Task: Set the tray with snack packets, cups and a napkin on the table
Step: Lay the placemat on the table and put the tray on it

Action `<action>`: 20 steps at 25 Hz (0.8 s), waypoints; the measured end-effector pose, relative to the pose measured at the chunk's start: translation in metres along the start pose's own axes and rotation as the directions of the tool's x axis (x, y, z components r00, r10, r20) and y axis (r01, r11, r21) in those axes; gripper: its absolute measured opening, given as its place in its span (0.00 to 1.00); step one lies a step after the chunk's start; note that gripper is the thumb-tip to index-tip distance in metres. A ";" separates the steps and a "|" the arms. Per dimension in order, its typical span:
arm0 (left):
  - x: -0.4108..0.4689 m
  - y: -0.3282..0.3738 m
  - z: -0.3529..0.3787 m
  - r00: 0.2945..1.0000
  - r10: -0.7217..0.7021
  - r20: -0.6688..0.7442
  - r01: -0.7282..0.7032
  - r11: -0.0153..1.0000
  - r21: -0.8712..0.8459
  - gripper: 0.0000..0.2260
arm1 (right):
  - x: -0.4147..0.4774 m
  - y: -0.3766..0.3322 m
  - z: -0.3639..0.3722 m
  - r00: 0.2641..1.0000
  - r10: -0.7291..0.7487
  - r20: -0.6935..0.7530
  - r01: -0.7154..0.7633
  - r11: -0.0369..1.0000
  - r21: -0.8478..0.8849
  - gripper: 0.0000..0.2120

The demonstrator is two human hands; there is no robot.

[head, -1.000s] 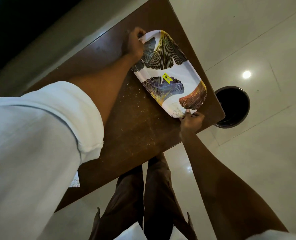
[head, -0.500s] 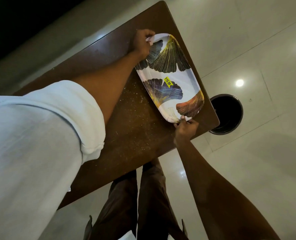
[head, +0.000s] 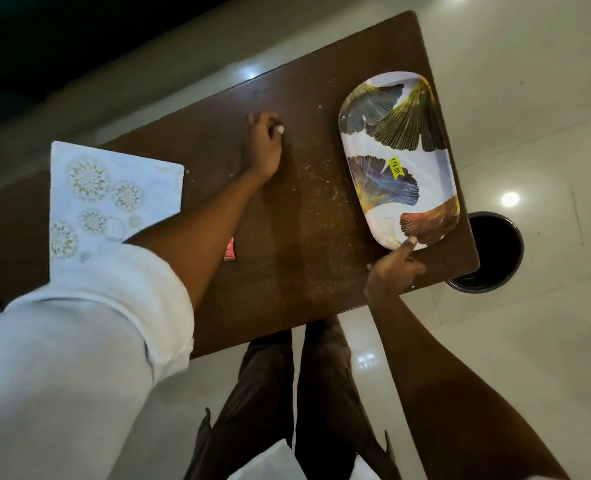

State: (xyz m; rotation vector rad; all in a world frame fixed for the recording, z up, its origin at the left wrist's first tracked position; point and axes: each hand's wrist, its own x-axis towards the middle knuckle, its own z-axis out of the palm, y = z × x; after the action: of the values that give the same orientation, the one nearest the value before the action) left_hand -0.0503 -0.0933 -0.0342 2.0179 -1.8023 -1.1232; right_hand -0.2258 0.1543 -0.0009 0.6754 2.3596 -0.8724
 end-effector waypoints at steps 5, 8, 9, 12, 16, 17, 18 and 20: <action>-0.101 -0.114 -0.062 0.937 -0.292 -0.192 0.290 0.956 -0.039 0.09 | -0.073 0.047 0.038 0.850 -0.126 0.511 0.367 0.838 -0.403 0.11; -0.153 -0.149 -0.072 0.883 -0.437 -0.173 0.422 0.899 -0.116 0.08 | -0.124 0.071 0.069 0.580 -0.114 0.807 0.630 0.691 -0.355 0.07; -0.165 -0.155 -0.071 0.862 -0.485 -0.151 0.463 0.872 -0.158 0.08 | -0.139 0.080 0.080 0.527 -0.115 0.842 0.680 0.652 -0.337 0.08; -0.187 -0.156 -0.056 0.814 -0.574 -0.088 0.545 0.807 -0.229 0.06 | -0.167 0.101 0.103 0.477 -0.116 0.871 0.752 0.567 -0.336 0.10; -0.199 -0.139 -0.030 0.794 -0.607 -0.034 0.579 0.772 -0.263 0.09 | -0.163 0.107 0.091 0.524 -0.093 0.847 0.721 0.578 -0.383 0.07; -0.202 -0.132 -0.021 0.800 -0.600 -0.003 0.579 0.774 -0.258 0.10 | -0.156 0.102 0.082 0.547 -0.114 0.830 0.710 0.589 -0.387 0.06; -0.206 -0.122 -0.010 0.813 -0.581 0.041 0.572 0.782 -0.248 0.10 | -0.146 0.098 0.072 0.575 -0.136 0.807 0.694 0.603 -0.393 0.06; -0.216 -0.092 0.014 0.842 -0.522 0.138 0.540 0.812 -0.221 0.09 | -0.119 0.088 0.050 0.661 -0.170 0.731 0.650 0.617 -0.444 0.07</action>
State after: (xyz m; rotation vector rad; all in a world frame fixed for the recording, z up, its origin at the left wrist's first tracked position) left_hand 0.0184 0.1306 -0.0153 2.4079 -1.0485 -1.4961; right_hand -0.0697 0.1469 0.0032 -0.4985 1.9657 -0.2423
